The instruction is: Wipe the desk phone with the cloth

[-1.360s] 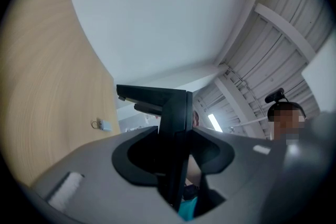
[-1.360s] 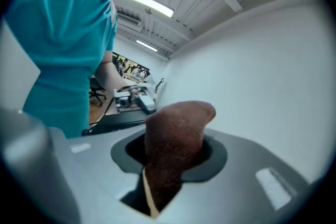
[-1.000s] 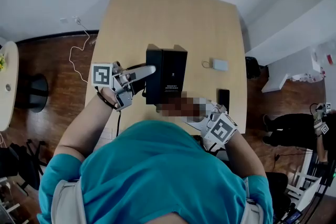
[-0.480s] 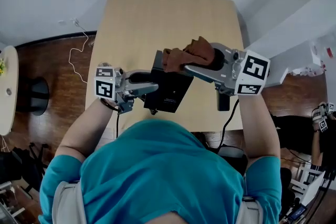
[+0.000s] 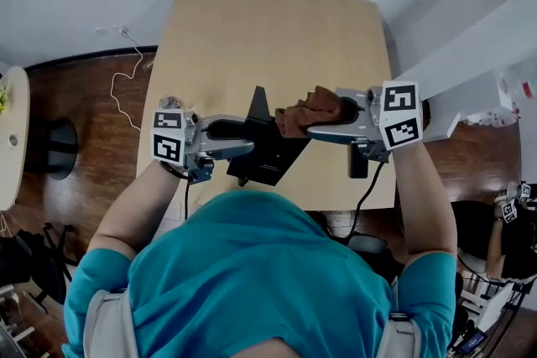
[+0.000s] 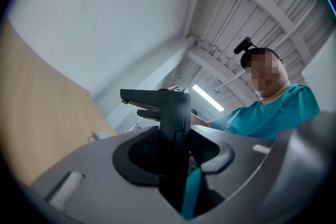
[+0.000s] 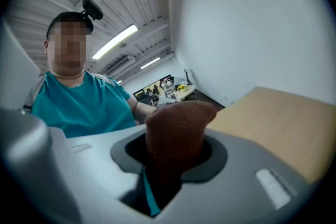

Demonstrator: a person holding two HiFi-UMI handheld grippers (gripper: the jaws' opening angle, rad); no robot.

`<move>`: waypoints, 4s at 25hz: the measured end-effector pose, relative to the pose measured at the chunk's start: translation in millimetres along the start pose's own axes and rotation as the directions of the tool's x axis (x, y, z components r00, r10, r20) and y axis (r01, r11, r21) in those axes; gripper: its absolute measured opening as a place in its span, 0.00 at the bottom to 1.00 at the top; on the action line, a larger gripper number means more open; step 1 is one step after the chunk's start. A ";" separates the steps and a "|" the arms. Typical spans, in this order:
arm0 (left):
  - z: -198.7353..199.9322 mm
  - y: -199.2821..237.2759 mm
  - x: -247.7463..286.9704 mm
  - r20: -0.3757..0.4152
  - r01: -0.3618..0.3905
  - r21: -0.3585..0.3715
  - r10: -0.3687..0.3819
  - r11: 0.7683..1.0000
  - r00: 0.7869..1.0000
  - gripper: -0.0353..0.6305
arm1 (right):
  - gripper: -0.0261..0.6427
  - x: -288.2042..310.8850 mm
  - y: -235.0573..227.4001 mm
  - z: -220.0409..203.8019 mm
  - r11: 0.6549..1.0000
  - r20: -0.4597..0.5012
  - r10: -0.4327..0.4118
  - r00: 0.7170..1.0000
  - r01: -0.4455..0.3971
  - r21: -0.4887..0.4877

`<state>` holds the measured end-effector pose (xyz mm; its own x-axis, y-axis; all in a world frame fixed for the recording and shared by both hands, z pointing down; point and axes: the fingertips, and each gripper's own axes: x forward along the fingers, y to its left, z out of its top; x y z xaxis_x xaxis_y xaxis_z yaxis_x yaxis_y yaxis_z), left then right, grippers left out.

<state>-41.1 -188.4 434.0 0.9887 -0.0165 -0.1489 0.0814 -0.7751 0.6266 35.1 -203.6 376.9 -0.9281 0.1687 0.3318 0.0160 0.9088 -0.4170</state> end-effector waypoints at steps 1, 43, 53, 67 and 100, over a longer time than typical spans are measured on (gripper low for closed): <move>-0.7 0.5 -0.4 0.000 -0.001 0.003 0.001 1.000 1.000 0.33 | 0.24 -9.3 0.3 -7.7 1.000 0.001 -0.013 1.000 0.013 0.008; 3.7 -17.3 2.8 -0.019 0.047 0.062 -0.046 0.997 0.999 0.33 | 0.24 -22.1 -85.8 9.5 0.947 0.231 -0.307 0.923 0.319 -0.020; 54.2 -9.9 -44.5 0.433 0.294 -0.117 -0.217 0.949 0.875 0.33 | 0.24 -41.2 20.9 71.3 0.929 0.656 -0.128 0.744 0.322 -0.185; 58.4 -14.5 -37.7 0.474 0.333 -0.116 -0.242 0.936 0.847 0.33 | 0.24 -50.9 -35.2 63.1 0.895 0.646 -0.299 0.703 0.441 -0.065; 132.4 14.7 -64.6 0.747 0.180 -0.274 0.092 0.945 0.658 0.33 | 0.24 50.7 21.6 -22.5 0.893 0.451 -0.235 0.861 0.375 -0.249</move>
<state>-120.5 -282.3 351.5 0.5639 -0.5540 -0.6124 0.2893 -0.5621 0.7749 -3.2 -166.8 403.8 -0.9705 -0.2410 0.0020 -0.2409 0.9698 -0.0371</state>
